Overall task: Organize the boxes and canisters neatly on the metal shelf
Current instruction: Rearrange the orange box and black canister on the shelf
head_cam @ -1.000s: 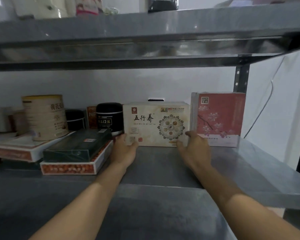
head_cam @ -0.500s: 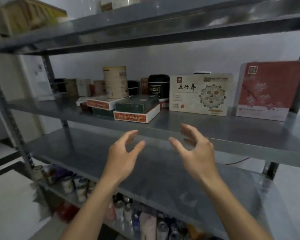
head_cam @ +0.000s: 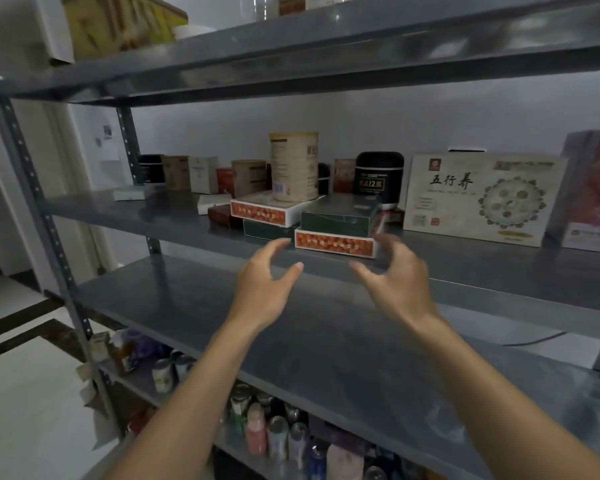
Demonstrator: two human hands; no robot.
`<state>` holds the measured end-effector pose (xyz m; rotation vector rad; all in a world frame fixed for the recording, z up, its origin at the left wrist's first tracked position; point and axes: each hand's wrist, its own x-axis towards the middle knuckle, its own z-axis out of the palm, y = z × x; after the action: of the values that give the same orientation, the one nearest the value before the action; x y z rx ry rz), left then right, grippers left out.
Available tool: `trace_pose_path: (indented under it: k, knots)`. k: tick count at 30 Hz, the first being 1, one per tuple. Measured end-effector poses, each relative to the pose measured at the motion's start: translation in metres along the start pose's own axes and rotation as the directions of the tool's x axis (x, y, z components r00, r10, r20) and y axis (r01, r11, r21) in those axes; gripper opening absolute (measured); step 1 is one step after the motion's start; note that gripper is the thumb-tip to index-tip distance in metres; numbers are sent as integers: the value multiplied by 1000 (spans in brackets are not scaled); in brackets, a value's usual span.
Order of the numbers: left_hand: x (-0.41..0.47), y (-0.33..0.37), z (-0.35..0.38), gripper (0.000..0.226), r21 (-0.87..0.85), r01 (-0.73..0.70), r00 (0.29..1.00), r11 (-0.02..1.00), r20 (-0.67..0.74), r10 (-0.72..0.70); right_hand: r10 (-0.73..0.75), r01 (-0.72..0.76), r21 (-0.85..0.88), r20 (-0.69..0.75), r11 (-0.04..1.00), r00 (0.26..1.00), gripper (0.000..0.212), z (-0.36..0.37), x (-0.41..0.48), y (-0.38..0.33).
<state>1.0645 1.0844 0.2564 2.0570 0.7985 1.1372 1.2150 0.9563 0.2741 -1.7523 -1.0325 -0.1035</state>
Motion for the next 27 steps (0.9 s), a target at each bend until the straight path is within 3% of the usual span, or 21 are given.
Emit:
trace_pose_path:
  k: [4,7,9,15,19,22,24,27]
  knots:
    - [52,-8,1,48,79,-224,968,971,133,213,177,-179,-35,-54,983,983,50,27,43,-6]
    - [89,-5,8,55,187,-460,878,868,240,414,358,-363,-72,-75,929,931,48,36,66,-6]
    - [108,-3,15,59,270,-538,832,799,322,451,438,-440,-40,-57,897,897,42,34,73,-8]
    - [135,-8,34,57,372,-568,816,734,374,441,556,-535,219,-44,816,830,70,26,84,-6]
    - [136,-13,37,55,346,-579,811,738,341,476,605,-553,429,19,714,796,54,18,87,-7]
    - [139,-14,37,53,313,-581,808,751,331,487,671,-552,601,35,579,741,60,10,97,-4]
    - [140,-15,35,53,294,-579,808,760,330,488,713,-572,620,28,538,701,62,6,102,-5]
    - [141,-15,30,53,255,-560,818,788,316,480,737,-611,640,103,465,668,32,6,107,-5]
